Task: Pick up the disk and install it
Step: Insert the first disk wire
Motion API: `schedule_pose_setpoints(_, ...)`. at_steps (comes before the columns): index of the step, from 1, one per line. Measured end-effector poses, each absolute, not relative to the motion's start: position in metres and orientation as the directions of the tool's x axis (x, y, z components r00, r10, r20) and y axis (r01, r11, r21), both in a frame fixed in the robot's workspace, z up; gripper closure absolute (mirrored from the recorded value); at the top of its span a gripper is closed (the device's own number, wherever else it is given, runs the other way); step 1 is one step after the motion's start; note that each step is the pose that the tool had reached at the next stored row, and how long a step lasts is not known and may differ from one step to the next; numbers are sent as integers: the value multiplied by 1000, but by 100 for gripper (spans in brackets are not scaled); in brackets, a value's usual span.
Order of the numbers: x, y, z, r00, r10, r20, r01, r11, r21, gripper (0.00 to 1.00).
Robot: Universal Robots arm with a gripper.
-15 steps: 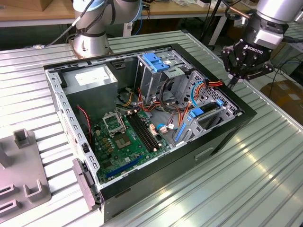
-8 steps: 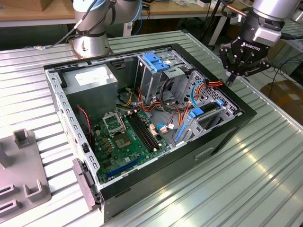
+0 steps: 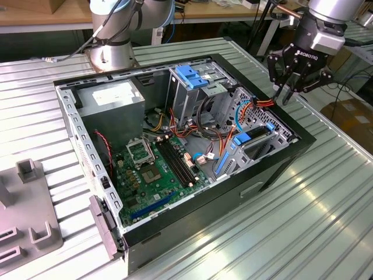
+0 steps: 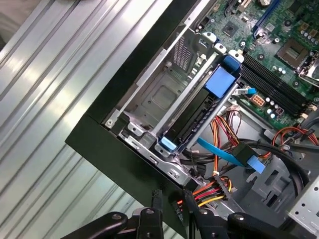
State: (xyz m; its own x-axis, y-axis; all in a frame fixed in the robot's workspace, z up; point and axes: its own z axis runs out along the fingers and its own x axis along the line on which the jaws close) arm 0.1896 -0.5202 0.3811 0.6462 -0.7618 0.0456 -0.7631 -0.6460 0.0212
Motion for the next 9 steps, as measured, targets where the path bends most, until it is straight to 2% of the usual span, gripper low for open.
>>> schedule_pose_setpoints(5,190,-520,380,743,-668,46,-669,-743,21,70)
schedule_pose_setpoints(9,190,-520,380,751,-659,46,-660,-751,21,70)
